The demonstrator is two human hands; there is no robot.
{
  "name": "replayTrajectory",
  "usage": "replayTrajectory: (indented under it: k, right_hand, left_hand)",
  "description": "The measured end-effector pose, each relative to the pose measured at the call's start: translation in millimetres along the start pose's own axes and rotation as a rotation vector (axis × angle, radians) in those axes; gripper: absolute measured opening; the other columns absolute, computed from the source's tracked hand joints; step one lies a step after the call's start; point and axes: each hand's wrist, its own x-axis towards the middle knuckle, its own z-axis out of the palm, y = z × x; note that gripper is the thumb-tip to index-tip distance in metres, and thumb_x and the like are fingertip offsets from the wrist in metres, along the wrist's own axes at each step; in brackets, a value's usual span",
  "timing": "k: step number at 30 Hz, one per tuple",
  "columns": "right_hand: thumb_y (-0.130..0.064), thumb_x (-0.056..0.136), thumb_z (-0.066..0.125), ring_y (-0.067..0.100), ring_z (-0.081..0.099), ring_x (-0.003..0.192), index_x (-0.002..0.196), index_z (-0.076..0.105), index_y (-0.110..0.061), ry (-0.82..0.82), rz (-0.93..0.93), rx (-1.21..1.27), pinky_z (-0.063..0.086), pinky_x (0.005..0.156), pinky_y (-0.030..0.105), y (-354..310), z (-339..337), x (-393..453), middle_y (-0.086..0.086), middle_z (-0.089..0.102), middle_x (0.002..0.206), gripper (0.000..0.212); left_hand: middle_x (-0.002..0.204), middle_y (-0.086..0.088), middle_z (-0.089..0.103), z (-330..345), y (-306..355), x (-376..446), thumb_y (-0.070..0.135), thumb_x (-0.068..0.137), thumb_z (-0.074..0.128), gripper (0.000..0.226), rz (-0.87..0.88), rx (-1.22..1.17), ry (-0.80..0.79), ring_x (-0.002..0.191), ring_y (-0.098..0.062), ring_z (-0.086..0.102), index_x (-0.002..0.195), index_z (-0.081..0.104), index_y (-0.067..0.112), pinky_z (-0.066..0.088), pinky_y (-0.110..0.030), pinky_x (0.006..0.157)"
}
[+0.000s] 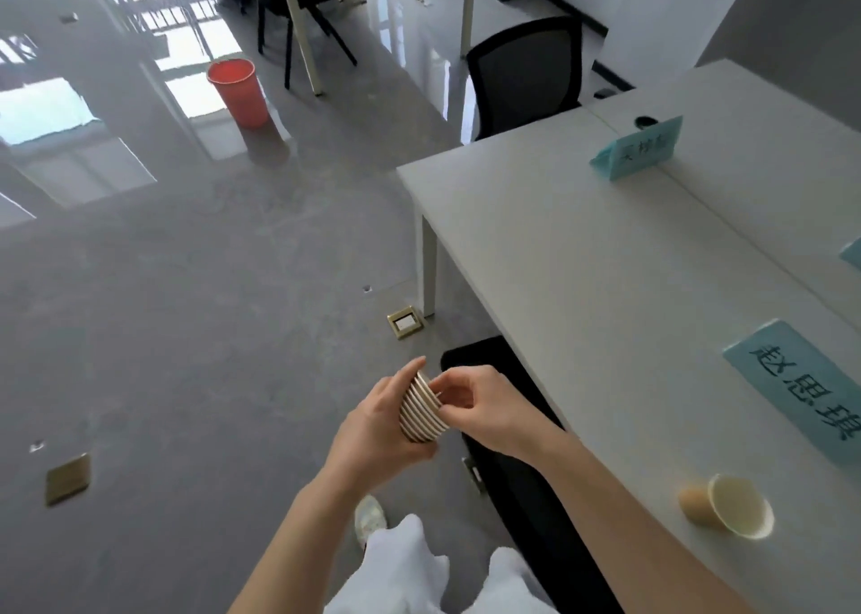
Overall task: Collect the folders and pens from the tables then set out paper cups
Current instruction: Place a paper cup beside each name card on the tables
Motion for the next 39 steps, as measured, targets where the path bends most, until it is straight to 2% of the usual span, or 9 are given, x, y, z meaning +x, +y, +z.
replayTrajectory:
  k: [6, 11, 15, 22, 27, 29, 32, 36, 39]
  right_hand:
    - [-0.006, 0.081, 0.060, 0.005, 0.069, 0.089, 0.102, 0.070, -0.013, -0.028, -0.054, -0.071, 0.056, 0.086, 0.030, -68, 55, 87, 0.000, 0.074, 0.095, 0.024]
    - [-0.006, 0.081, 0.061, 0.009, 0.069, 0.089, 0.102, 0.069, -0.013, -0.040, -0.053, -0.100, 0.056, 0.083, 0.027, -100, 77, 133, 0.002, 0.073, 0.095, 0.024]
    - [-0.013, 0.075, 0.071, 0.013, 0.068, 0.084, 0.093, 0.068, -0.013, 0.001, -0.009, -0.115, 0.056, 0.080, 0.035, -111, 71, 178, 0.002, 0.071, 0.088, 0.019]
    - [-0.021, 0.080, 0.071, 0.012, 0.068, 0.087, 0.099, 0.068, -0.013, 0.054, 0.031, 0.020, 0.057, 0.083, 0.034, -117, 36, 280, 0.001, 0.071, 0.092, 0.020]
    - [-0.013, 0.084, 0.068, 0.012, 0.064, 0.088, 0.105, 0.067, -0.006, 0.082, 0.057, 0.124, 0.049, 0.070, 0.012, -139, -26, 381, 0.006, 0.070, 0.097, 0.022]
    - [-0.011, 0.086, 0.066, 0.009, 0.060, 0.083, 0.107, 0.066, -0.004, 0.111, 0.071, 0.148, 0.046, 0.063, 0.009, -153, -57, 421, 0.005, 0.067, 0.094, 0.022]
    - [-0.008, 0.086, 0.063, 0.007, 0.058, 0.079, 0.107, 0.065, -0.004, 0.137, 0.091, 0.191, 0.045, 0.060, 0.011, -169, -100, 469, 0.004, 0.065, 0.091, 0.021]
    - [-0.007, 0.086, 0.061, 0.012, 0.060, 0.084, 0.104, 0.064, -0.008, 0.203, 0.119, 0.207, 0.047, 0.067, 0.017, -170, -136, 517, 0.004, 0.066, 0.094, 0.019]
    - [-0.006, 0.085, 0.060, 0.014, 0.062, 0.086, 0.104, 0.063, -0.009, 0.232, 0.166, 0.195, 0.053, 0.077, 0.030, -166, -149, 551, 0.005, 0.067, 0.094, 0.019]
  left_hand:
    - [0.121, 0.017, 0.053, -95, -63, 25, 0.046, 0.047, 0.071, 0.105, -0.028, -0.046, 0.062, 0.110, -0.007, 0.056, 0.137, 0.020, 0.066, 0.049, -0.035, 0.094]
    - [0.119, 0.019, 0.055, -139, -93, 43, 0.043, 0.049, 0.074, 0.107, -0.056, -0.064, 0.073, 0.107, -0.003, 0.056, 0.140, 0.022, 0.063, 0.048, -0.032, 0.093]
    - [0.122, 0.016, 0.057, -165, -109, 73, 0.047, 0.047, 0.075, 0.107, -0.068, -0.111, 0.073, 0.109, -0.005, 0.057, 0.140, 0.024, 0.062, 0.049, -0.032, 0.094]
    - [0.122, 0.017, 0.058, -207, -117, 171, 0.042, 0.047, 0.077, 0.098, -0.087, -0.125, 0.082, 0.106, -0.006, 0.059, 0.134, 0.036, 0.058, 0.053, -0.037, 0.089]
    - [0.117, 0.012, 0.060, -252, -111, 275, 0.044, 0.045, 0.076, 0.099, -0.112, -0.109, 0.103, 0.103, -0.007, 0.059, 0.137, 0.040, 0.048, 0.049, -0.027, 0.087]
    - [0.115, 0.008, 0.060, -271, -105, 318, 0.035, 0.050, 0.084, 0.099, -0.123, -0.097, 0.120, 0.100, -0.009, 0.059, 0.139, 0.040, 0.043, 0.045, -0.020, 0.082]
    - [0.113, 0.005, 0.060, -295, -94, 375, 0.020, 0.059, 0.089, 0.096, -0.114, -0.108, 0.172, 0.097, -0.010, 0.057, 0.140, 0.041, 0.038, 0.040, -0.009, 0.076]
    - [0.106, 0.005, 0.060, -313, -85, 438, 0.022, 0.062, 0.089, 0.095, -0.141, -0.147, 0.230, 0.094, -0.013, 0.058, 0.142, 0.041, 0.035, 0.044, -0.022, 0.081]
    - [0.113, 0.001, 0.060, -325, -84, 488, 0.028, 0.063, 0.089, 0.099, -0.179, -0.183, 0.234, 0.101, -0.015, 0.056, 0.146, 0.036, 0.034, 0.040, -0.024, 0.084]
